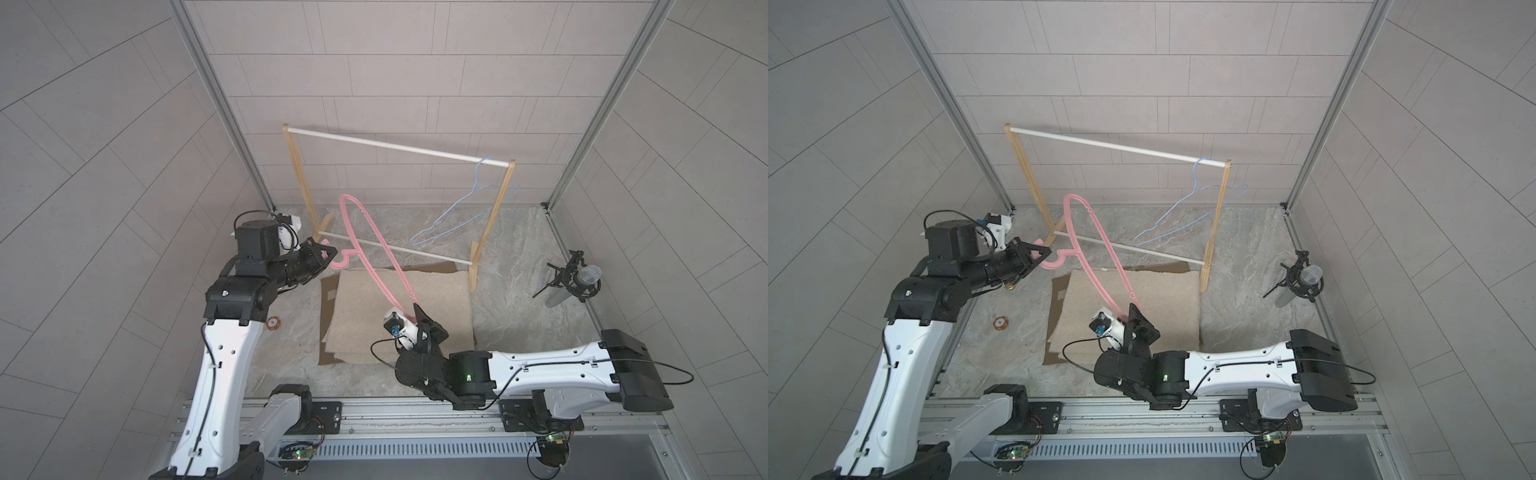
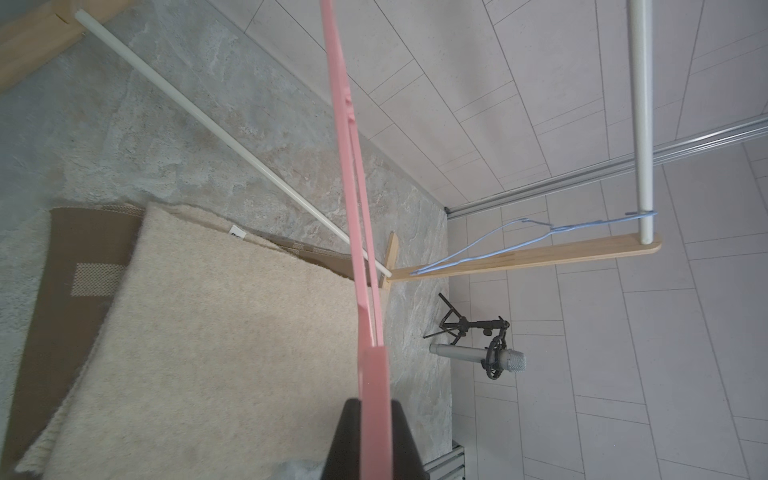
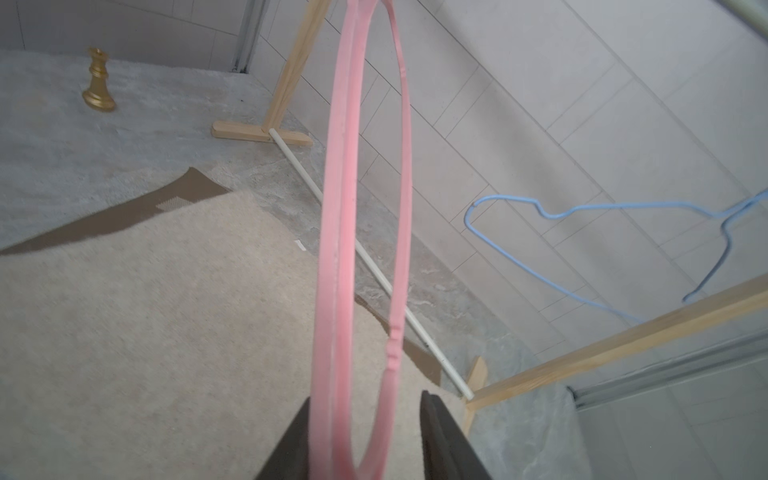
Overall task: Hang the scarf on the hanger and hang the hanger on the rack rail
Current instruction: Pick up the hanger from the clothesline.
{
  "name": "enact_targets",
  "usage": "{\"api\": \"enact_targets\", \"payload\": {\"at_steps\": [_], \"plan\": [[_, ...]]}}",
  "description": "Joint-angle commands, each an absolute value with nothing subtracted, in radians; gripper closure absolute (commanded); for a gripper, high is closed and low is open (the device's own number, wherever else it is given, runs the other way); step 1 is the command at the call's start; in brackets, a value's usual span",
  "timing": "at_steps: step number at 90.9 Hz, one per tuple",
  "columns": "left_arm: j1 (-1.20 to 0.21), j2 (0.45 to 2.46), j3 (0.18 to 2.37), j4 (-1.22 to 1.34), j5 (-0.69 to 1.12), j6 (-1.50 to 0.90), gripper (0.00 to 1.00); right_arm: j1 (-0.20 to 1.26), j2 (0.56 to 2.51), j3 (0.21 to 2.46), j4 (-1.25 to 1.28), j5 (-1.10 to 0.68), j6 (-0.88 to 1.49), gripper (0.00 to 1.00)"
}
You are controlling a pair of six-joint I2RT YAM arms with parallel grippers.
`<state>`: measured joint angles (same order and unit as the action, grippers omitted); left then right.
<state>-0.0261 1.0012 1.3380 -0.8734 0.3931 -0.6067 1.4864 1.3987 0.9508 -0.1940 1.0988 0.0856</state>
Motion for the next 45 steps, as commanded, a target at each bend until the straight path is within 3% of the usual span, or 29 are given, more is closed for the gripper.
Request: {"api": "enact_targets", "payload": {"at_steps": [1,13,23,37,45], "plan": [[-0.031,0.985,1.342,-0.952,0.329,-0.496,0.98,1.49,1.307,0.921,-0.233,0.97,0.127,0.38],[-0.03,0.979,1.347,-1.021,0.289,-0.399,1.0,1.478,1.165,0.859,-0.297,0.738,0.143,0.14],[-0.029,0.978,1.348,-1.082,0.287,-0.298,1.0,1.401,1.019,0.788,-0.372,0.483,0.208,0.02],[-0.029,1.002,1.35,-1.184,0.332,-0.156,1.0,1.133,0.762,0.705,-0.504,0.033,0.346,0.0],[-0.029,0.995,1.315,-1.172,0.399,-0.158,1.0,0.958,0.65,0.675,-0.596,-0.124,0.425,0.0]]}}
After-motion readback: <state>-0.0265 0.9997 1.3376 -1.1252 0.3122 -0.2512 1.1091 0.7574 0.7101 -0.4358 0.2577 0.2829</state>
